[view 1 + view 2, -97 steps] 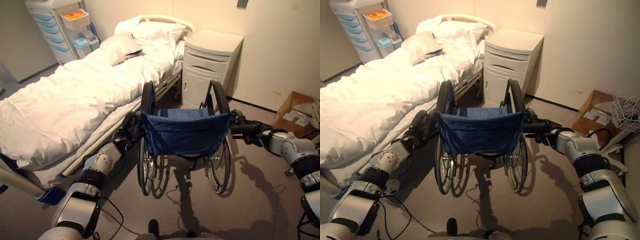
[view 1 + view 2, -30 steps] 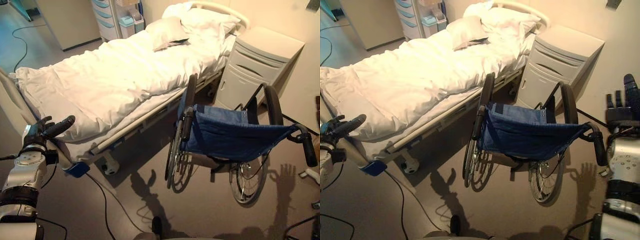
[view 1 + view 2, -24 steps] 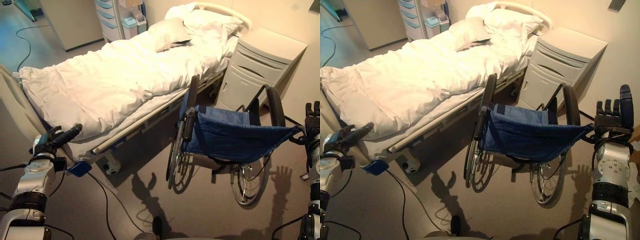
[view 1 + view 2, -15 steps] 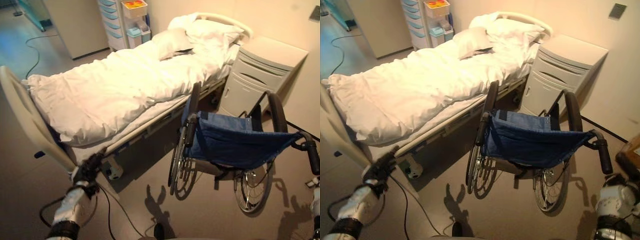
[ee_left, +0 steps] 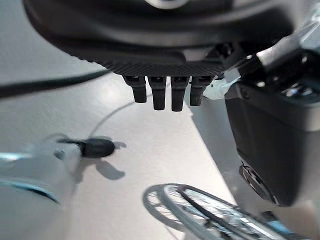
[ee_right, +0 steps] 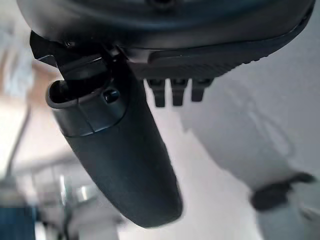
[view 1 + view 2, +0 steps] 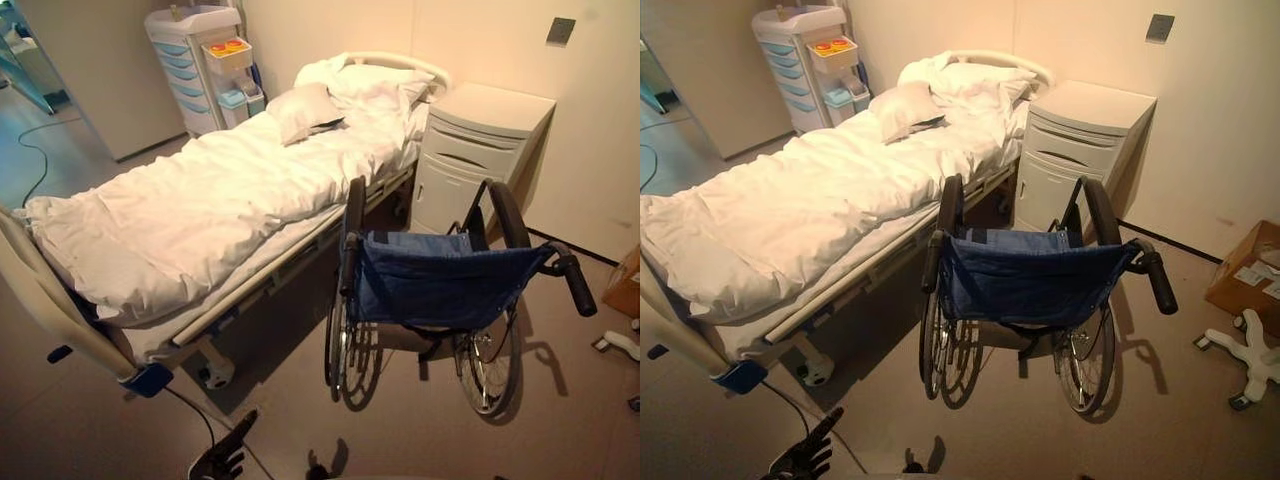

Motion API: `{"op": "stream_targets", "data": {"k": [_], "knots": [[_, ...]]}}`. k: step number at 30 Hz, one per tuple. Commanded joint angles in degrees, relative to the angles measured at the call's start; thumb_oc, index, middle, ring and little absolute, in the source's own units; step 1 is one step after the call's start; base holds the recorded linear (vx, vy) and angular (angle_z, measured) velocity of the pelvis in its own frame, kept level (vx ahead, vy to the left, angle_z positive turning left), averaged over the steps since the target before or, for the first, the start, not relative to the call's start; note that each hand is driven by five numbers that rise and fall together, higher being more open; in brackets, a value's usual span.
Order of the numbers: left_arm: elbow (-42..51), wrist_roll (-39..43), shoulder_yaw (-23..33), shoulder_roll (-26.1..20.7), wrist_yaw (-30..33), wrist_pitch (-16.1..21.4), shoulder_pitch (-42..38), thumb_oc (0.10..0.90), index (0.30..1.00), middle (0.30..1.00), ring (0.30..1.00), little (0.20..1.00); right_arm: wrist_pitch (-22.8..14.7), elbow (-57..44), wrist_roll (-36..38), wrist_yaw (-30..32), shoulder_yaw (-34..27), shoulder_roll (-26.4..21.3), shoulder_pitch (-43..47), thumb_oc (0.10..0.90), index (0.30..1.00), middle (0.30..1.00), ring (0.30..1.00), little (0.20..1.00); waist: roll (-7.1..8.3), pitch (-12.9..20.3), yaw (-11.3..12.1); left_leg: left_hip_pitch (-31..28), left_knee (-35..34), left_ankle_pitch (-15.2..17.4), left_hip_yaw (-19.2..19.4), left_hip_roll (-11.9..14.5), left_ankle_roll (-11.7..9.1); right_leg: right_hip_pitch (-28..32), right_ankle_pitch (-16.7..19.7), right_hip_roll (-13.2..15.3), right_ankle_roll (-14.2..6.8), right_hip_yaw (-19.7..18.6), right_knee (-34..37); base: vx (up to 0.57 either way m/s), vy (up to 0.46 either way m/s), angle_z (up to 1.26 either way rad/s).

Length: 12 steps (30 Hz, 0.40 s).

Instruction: Push the wheelchair next to the bed

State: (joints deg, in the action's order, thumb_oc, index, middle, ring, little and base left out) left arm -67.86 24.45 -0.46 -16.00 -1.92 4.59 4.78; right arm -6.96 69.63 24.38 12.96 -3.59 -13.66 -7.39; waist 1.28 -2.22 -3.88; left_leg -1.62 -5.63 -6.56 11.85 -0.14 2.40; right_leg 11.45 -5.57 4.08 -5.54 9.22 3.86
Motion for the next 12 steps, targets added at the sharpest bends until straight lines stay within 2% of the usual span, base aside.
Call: {"op": "stream_targets", "data": {"k": [1, 4, 7, 9, 12], "knots": [[-1.7, -8.5, -1.9, -0.5, 4.7, 7.5, -3.2, 0.800, 0.900, 0.900, 0.900, 0.900, -0.5, 1.1, -6.1, -5.4, 2.8, -1.0, 4.5, 0.800, 0.900, 0.900, 0.900, 0.900, -0.59, 0.0, 1.1, -6.9, 0.6, 8.9, 3.2, -0.6, -2.1, -6.9, 9.4, -1.1, -0.6, -0.6, 1.1, -0.03, -0.054, -0.08], [-2.2, -12.5, -4.5, 1.2, 5.4, 7.8, -2.8, 0.800, 0.900, 0.900, 0.900, 0.900, 0.0, 0.4, -9.1, -9.9, 7.7, 0.8, 4.6, 0.800, 0.900, 0.900, 0.900, 0.900, -0.47, 0.1, 1.1, -6.8, 0.6, 8.8, 2.8, -0.7, -2.1, -7.0, 9.4, -1.5, -0.2, -1.2, 1.1, -0.02, -0.044, -0.06], [-1.7, -14.2, -7.3, 2.4, 3.5, 7.8, -2.7, 0.800, 0.900, 0.900, 0.900, 0.900, -1.2, -0.2, -13.8, -13.4, 12.0, 1.5, 4.8, 0.800, 0.900, 0.900, 0.900, 0.900, -0.44, 0.0, 1.0, -6.7, 0.6, 8.6, 2.2, -0.7, -2.0, -7.0, 9.3, -1.8, 0.0, -1.9, 1.1, -0.03, -0.039, -0.03], [-0.4, -13.4, -10.3, 3.2, 1.3, 8.0, -2.8, 0.800, 0.900, 0.900, 0.900, 0.900, 1.1, -0.4, -17.7, -18.4, 15.3, 1.4, 4.8, 0.800, 0.900, 0.900, 0.900, 0.900, -0.40, -0.1, 1.1, -6.6, 0.6, 8.5, 1.3, -0.9, -1.8, -7.0, 9.3, -2.3, 0.3, -2.5, 1.1, -0.04, -0.040, -0.01], [0.7, -11.5, -11.7, 3.6, -1.3, 6.8, -3.1, 0.800, 0.900, 0.900, 0.900, 0.900, 1.6, 0.1, -19.8, -20.1, 17.2, 1.2, 4.9, 0.800, 0.900, 0.900, 0.900, 0.900, -0.27, -0.1, 1.4, -6.3, 0.7, 8.3, 0.4, -1.0, -1.8, -7.0, 9.2, -2.4, 0.3, -2.5, 1.1, -0.03, -0.028, 0.05]]}}
